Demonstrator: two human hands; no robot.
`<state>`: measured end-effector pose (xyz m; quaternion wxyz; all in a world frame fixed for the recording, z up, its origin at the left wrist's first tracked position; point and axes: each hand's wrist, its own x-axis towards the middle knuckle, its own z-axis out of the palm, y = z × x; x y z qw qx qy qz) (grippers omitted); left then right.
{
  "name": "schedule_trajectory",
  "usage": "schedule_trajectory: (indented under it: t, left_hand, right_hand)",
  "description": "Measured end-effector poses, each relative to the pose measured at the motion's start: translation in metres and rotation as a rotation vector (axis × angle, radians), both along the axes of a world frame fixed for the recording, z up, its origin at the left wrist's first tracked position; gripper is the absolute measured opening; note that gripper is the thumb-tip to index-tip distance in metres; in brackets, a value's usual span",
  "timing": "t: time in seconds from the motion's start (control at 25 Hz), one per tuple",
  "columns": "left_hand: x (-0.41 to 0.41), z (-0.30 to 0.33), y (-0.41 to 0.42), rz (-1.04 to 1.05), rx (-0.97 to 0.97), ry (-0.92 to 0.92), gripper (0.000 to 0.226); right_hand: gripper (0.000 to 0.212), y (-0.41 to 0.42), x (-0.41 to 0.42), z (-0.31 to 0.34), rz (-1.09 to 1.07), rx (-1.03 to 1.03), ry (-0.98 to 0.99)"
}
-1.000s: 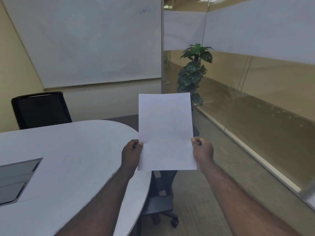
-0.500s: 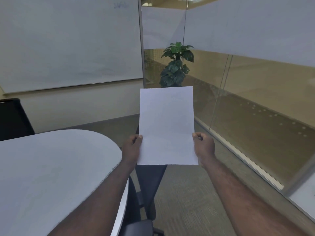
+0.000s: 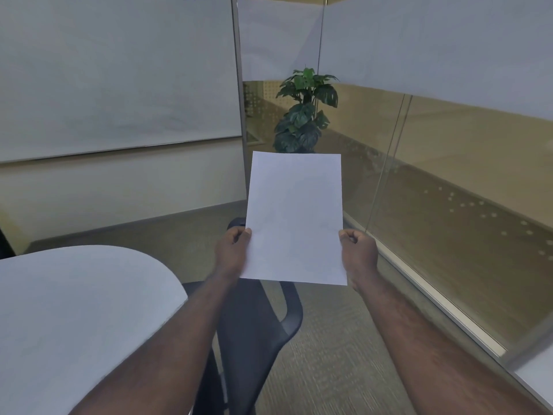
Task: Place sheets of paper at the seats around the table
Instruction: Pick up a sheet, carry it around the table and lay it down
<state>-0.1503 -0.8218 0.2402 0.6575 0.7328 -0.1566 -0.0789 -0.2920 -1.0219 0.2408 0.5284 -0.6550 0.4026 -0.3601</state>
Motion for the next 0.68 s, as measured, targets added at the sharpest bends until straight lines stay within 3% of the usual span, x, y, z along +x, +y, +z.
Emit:
schedule_trajectory:
  t: [0.68]
  left_hand:
    - [0.066, -0.004, -0.130, 0.285, -0.015, 0.070, 0.024]
  right_hand:
    - [0.022, -0.164, 0.128, -0.004, 0.290, -0.033, 0.004]
